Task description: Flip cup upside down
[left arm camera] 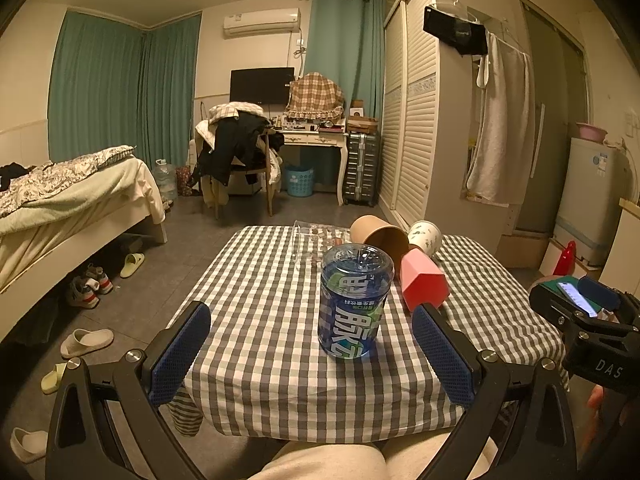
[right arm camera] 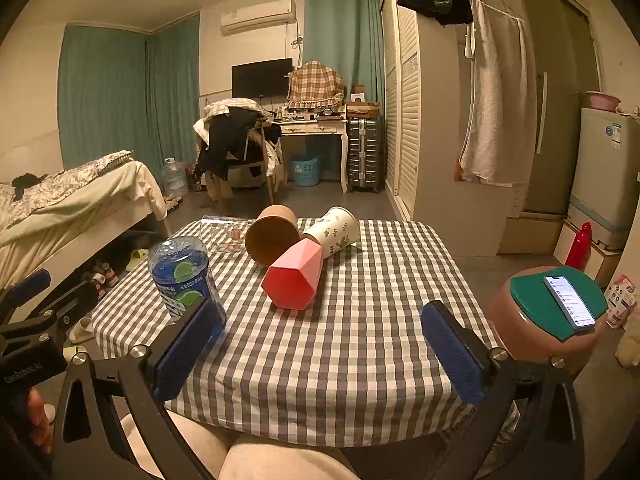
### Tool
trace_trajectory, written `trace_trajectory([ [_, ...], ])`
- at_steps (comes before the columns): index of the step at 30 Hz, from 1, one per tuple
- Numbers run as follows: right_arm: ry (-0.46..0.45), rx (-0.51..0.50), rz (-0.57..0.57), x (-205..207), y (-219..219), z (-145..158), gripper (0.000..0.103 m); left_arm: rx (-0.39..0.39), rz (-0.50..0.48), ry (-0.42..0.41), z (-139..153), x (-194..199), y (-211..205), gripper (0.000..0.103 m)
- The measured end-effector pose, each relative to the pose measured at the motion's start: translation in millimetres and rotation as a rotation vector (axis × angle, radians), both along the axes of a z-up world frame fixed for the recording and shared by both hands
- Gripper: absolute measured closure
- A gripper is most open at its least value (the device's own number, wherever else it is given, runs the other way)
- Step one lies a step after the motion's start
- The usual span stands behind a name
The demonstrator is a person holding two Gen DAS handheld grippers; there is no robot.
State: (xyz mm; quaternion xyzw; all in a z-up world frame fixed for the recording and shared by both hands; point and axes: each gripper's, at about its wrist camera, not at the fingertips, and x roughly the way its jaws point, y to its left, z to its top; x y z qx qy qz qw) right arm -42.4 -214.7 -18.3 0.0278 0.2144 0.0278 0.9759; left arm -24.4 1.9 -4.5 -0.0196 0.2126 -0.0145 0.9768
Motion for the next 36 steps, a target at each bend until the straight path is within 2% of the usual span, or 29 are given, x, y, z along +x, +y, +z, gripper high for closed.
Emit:
trace_trajectory([
  [36, 0.006, -0.005, -0.004, 2.3, 2.8, -3.3, 0.000, -0.001, -0.001, 0.002, 1.1, -1.0, 0.2, 0.000],
])
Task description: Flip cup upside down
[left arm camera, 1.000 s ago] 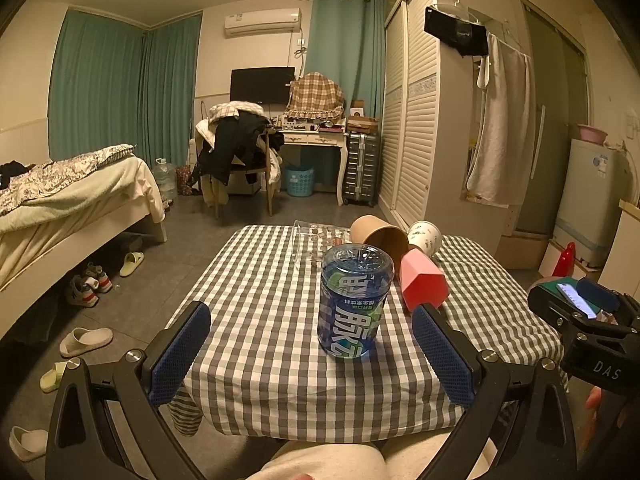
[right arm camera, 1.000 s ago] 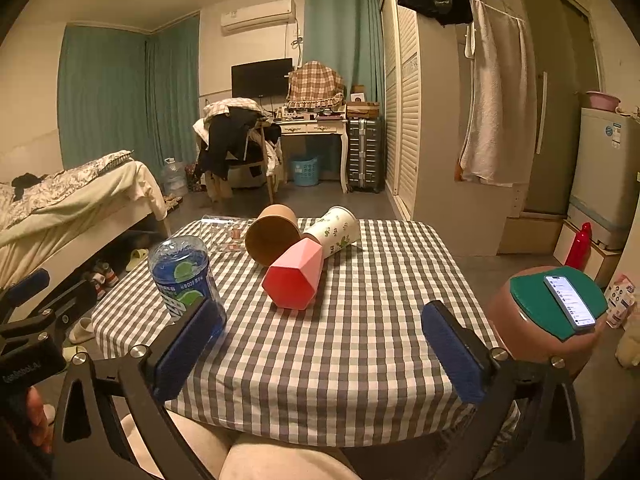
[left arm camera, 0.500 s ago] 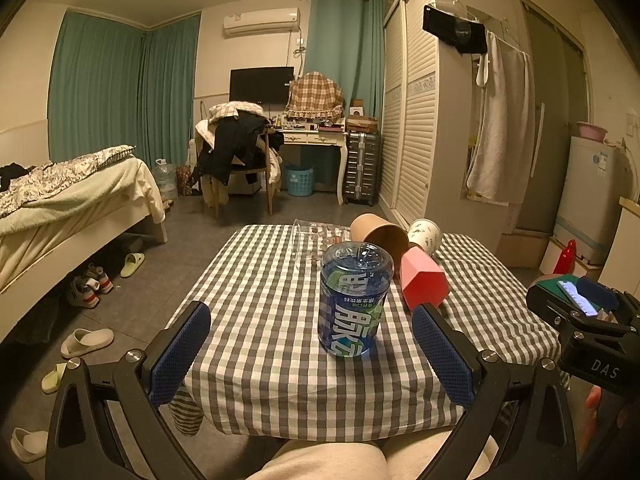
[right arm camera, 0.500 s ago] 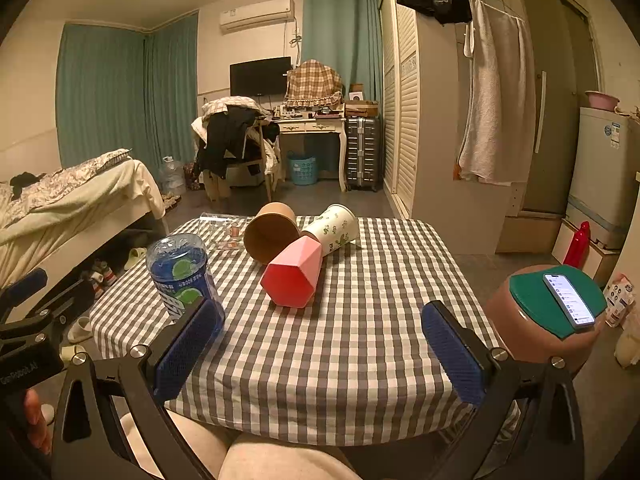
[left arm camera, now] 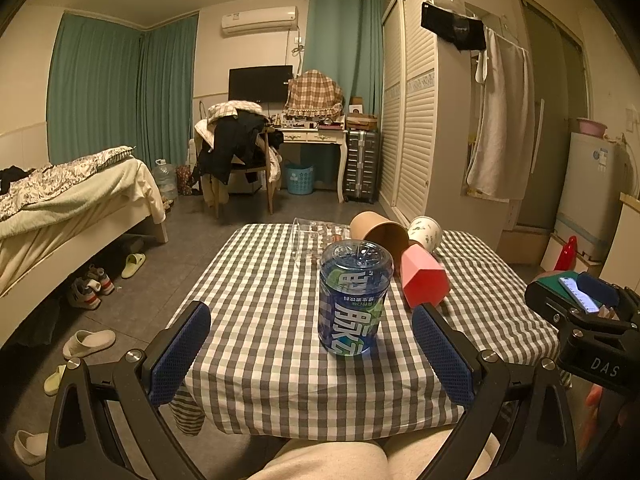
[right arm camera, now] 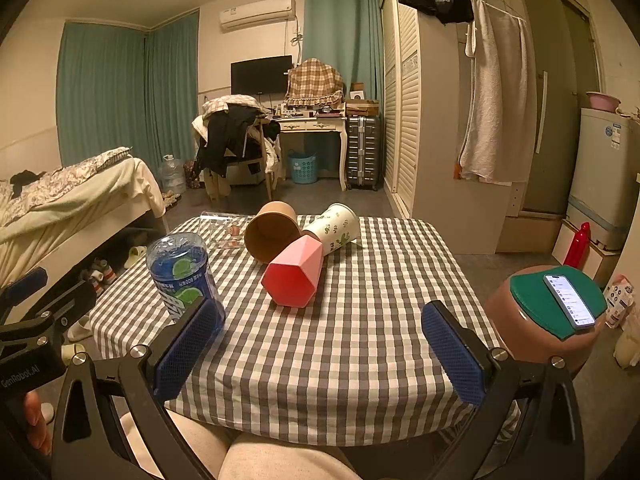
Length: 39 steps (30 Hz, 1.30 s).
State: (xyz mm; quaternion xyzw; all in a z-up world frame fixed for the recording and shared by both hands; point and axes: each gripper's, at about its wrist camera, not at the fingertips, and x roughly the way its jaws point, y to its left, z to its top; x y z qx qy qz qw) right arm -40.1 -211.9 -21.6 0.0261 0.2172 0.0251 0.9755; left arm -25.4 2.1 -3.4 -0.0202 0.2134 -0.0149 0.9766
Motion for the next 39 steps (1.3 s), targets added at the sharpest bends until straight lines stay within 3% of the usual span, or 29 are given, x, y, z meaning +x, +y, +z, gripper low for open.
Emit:
trace_trajectory([
  [39, 0.024, -0.007, 0.001, 4, 5, -12, 0.000, 0.003, -0.003, 0.019, -6, -11, 17, 0.000],
])
